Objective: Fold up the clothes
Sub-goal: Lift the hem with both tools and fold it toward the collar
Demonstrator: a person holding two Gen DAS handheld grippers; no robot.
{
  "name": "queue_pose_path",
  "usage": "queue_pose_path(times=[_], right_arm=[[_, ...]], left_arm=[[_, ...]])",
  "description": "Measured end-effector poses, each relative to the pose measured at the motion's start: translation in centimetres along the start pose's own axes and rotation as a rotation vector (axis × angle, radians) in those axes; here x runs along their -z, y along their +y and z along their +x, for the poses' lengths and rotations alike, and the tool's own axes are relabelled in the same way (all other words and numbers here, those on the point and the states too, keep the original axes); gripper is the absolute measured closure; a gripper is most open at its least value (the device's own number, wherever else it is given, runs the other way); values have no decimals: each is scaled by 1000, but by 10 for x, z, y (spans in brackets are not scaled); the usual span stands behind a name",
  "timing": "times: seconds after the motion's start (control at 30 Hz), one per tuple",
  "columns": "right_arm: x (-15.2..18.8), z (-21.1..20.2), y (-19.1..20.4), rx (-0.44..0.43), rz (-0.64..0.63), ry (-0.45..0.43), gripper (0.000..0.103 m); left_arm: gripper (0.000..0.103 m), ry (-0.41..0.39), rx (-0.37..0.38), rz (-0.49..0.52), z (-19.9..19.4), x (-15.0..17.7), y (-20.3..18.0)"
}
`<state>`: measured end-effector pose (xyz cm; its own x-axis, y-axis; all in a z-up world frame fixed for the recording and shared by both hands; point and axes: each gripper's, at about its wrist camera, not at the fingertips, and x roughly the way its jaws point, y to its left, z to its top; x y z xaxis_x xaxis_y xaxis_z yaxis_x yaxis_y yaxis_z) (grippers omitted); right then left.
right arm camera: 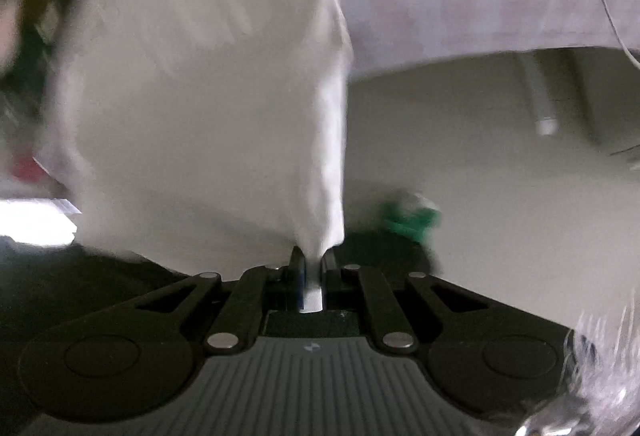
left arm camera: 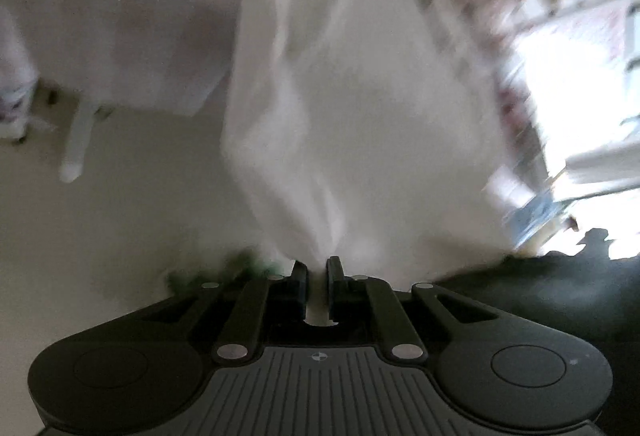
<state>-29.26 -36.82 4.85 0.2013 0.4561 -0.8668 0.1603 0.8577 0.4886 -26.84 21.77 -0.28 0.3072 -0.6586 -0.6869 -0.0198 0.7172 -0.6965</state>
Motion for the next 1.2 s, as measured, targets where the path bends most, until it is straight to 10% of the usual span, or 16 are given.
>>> queue_pose_path(times=[0.27, 0.43, 0.9, 1.2], right_arm=[[-88, -65, 21, -326, 121, -490, 96], [-167, -47, 38, -387, 158, -602, 96], [-355, 14, 27, -473, 243, -554, 96], [-410, 56, 13, -381, 290, -460, 96]], left_arm=[[97, -469, 247, -131, -47, -102, 3], [97, -586, 228, -136, -26, -165, -19], [98, -691, 66, -262, 35, -293, -42], [98, -645, -49, -334, 82, -332, -37]])
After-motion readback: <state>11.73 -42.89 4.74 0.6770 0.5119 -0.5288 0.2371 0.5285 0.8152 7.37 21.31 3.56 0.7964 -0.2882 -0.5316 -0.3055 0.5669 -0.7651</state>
